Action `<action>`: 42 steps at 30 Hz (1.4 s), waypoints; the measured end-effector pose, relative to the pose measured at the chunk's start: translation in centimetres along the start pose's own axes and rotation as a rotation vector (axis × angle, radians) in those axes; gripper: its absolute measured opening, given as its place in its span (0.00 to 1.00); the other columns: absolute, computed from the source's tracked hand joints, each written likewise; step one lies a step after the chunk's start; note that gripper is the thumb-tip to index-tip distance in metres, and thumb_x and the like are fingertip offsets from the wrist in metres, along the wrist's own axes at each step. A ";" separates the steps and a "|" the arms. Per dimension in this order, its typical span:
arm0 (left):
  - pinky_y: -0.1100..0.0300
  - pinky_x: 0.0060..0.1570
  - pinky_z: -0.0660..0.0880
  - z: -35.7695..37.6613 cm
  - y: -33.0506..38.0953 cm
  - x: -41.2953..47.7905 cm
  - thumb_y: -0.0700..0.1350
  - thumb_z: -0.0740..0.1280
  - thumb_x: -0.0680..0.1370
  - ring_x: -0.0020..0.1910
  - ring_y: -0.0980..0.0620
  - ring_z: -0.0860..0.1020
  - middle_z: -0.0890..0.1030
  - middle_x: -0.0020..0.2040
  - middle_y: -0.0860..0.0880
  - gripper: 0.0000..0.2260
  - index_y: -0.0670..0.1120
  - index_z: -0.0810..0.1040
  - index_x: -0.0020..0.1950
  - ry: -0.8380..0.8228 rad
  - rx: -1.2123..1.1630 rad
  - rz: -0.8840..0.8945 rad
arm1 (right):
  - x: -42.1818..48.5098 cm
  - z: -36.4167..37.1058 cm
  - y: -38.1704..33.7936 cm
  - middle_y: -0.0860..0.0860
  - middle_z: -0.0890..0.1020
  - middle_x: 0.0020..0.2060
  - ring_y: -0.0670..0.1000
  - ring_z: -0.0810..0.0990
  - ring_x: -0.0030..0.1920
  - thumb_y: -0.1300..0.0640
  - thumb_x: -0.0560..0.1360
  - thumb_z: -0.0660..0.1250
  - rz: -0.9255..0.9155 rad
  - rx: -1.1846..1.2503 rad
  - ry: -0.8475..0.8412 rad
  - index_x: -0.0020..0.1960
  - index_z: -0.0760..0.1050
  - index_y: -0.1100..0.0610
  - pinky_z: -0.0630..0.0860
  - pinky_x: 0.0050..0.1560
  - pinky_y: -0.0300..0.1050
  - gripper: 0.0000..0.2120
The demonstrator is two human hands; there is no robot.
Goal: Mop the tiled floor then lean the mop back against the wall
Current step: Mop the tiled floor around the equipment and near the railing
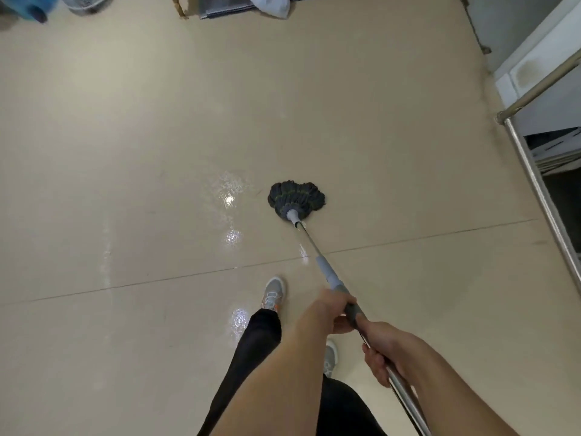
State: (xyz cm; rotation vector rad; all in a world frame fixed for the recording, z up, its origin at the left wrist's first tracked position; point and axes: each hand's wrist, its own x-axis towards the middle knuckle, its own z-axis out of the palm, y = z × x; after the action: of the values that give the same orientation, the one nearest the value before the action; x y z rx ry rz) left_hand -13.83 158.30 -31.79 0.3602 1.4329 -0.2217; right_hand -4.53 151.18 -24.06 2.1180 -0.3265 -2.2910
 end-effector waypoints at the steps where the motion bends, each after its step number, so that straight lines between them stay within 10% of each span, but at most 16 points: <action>1: 0.45 0.51 0.82 -0.4 -0.3 -0.2 0.40 0.67 0.78 0.39 0.43 0.82 0.82 0.44 0.41 0.10 0.37 0.74 0.57 0.001 0.004 -0.010 | -0.1 0.5 0.1 0.51 0.62 0.21 0.47 0.58 0.17 0.35 0.81 0.53 0.000 -0.014 -0.001 0.31 0.62 0.56 0.58 0.19 0.34 0.30; 11: 0.47 0.49 0.82 -9.7 8.8 3.2 0.38 0.64 0.76 0.43 0.41 0.81 0.80 0.45 0.39 0.02 0.40 0.74 0.45 0.086 -0.125 0.095 | 2.2 7.5 -13.0 0.52 0.66 0.21 0.48 0.62 0.16 0.36 0.81 0.51 -0.090 -0.286 0.125 0.35 0.65 0.59 0.60 0.19 0.34 0.28; 18: 0.43 0.45 0.83 -21.9 23.2 8.1 0.40 0.68 0.77 0.47 0.38 0.85 0.82 0.53 0.36 0.15 0.35 0.73 0.61 0.086 -0.167 0.152 | 3.0 14.9 -30.9 0.49 0.64 0.21 0.45 0.59 0.16 0.34 0.80 0.53 -0.125 -0.292 0.155 0.35 0.63 0.56 0.60 0.20 0.32 0.28; 23: 0.60 0.22 0.77 -33.3 34.9 10.9 0.41 0.68 0.79 0.46 0.41 0.82 0.81 0.58 0.36 0.15 0.36 0.74 0.63 0.163 -0.222 0.221 | 5.4 22.9 -45.9 0.53 0.65 0.21 0.49 0.63 0.17 0.34 0.81 0.47 -0.242 -0.466 0.154 0.32 0.66 0.60 0.63 0.17 0.35 0.34; 28: 0.60 0.25 0.78 -43.7 42.4 12.9 0.39 0.67 0.77 0.37 0.45 0.81 0.83 0.52 0.37 0.14 0.36 0.75 0.61 0.292 -0.251 0.321 | 8.5 30.9 -57.2 0.54 0.66 0.20 0.52 0.66 0.17 0.32 0.80 0.44 -0.342 -0.588 0.115 0.41 0.72 0.64 0.65 0.22 0.42 0.37; 32: 0.55 0.33 0.82 -48.5 42.6 13.7 0.41 0.68 0.78 0.42 0.45 0.83 0.83 0.53 0.38 0.13 0.36 0.76 0.61 0.334 -0.317 0.320 | 10.1 34.7 -59.3 0.55 0.67 0.20 0.53 0.67 0.18 0.34 0.81 0.45 -0.378 -0.641 0.062 0.49 0.72 0.62 0.66 0.26 0.46 0.33; 42: 0.53 0.38 0.82 -42.0 31.5 11.6 0.42 0.68 0.78 0.47 0.43 0.84 0.84 0.55 0.38 0.13 0.36 0.77 0.60 0.268 -0.483 0.240 | 8.9 30.2 -47.7 0.53 0.64 0.19 0.50 0.63 0.15 0.36 0.82 0.50 -0.303 -0.615 0.034 0.27 0.64 0.58 0.63 0.21 0.38 0.33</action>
State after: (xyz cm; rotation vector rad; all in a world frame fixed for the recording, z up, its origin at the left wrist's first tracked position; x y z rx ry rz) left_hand -39.66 203.84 -43.95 0.1629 1.6341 0.3769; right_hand -28.54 201.04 -38.25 1.9596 0.6586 -2.0948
